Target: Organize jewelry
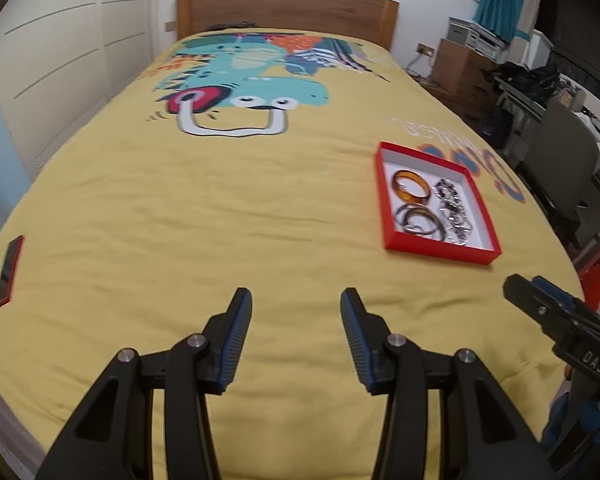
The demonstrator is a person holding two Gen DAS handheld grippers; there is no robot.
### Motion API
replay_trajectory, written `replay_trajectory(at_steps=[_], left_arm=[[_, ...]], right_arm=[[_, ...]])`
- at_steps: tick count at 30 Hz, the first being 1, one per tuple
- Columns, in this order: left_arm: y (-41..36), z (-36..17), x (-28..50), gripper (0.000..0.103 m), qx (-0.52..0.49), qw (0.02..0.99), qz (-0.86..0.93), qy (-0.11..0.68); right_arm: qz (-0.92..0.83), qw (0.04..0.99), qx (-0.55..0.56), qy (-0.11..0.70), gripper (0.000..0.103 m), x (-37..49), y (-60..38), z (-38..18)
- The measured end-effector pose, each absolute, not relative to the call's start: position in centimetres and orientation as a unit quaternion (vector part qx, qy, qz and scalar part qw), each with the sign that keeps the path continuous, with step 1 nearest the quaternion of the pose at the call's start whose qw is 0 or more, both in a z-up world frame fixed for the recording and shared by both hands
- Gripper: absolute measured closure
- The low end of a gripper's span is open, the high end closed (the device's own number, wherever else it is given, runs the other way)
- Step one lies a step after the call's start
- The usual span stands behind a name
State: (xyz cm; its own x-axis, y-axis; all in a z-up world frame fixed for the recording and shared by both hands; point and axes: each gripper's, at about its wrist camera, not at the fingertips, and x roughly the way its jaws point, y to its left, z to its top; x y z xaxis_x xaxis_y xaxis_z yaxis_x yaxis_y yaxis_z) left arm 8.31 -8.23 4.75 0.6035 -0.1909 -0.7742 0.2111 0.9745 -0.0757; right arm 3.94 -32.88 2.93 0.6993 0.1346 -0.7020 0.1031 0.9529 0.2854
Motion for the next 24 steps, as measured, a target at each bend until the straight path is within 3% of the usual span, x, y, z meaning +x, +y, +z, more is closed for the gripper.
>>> replay_trajectory(at_steps=[9, 24], left_arm=[[-4.3, 6.3, 5.6, 0.059, 0.013, 0.912, -0.072, 0.403], [-1.7, 8.6, 0.6, 0.059, 0.052, 0.942, -0.01, 0.331]], right_arm=[[0.007, 0.919, 0.116, 0.376, 0.005, 1.9, -29.0, 5.0], [0.002, 0.935, 0.063, 0.35, 0.002, -1.3, -25.2, 5.9]])
